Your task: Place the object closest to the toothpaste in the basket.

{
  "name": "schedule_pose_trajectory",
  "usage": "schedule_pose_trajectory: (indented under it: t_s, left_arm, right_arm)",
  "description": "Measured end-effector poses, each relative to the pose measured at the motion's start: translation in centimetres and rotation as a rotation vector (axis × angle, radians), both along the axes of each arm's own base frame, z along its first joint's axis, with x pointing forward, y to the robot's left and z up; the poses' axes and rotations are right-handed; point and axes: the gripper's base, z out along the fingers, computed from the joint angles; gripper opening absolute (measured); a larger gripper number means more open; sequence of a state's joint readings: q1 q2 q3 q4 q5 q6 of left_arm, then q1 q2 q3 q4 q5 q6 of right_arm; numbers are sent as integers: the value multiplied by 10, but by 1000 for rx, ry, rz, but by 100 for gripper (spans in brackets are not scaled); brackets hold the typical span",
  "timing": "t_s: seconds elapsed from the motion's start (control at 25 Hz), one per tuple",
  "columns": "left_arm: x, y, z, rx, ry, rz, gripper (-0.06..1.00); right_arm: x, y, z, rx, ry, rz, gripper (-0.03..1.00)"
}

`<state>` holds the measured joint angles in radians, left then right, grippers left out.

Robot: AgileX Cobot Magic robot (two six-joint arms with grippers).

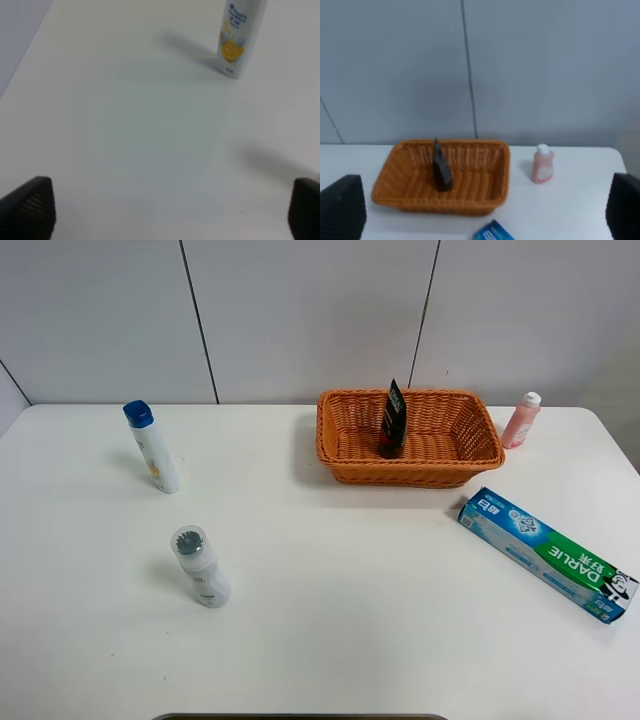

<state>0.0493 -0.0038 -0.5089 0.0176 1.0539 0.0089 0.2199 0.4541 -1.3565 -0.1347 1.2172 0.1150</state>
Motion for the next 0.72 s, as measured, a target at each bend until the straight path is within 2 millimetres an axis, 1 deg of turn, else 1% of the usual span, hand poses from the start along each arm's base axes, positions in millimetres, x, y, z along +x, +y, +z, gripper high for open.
schedule_pose_trajectory:
  t_s: [0.12, 0.2, 0.4, 0.56, 0.72]
  left_arm:
    - [0, 0, 0, 0, 0, 0, 94]
    - [0, 0, 0, 0, 0, 0, 94]
    - [0, 0, 0, 0, 0, 0, 94]
    - [0, 0, 0, 0, 0, 0, 94]
    - [0, 0, 0, 0, 0, 0, 94]
  right_arm:
    - [-10, 1, -23, -2, 18, -70, 99]
    - [-11, 2, -39, -4, 43, -110, 99]
    - [-7, 6, -86, -11, 137, -199, 99]
    - [-1, 7, -122, -16, 214, -231, 99]
    - [2, 7, -151, -19, 236, -230, 99]
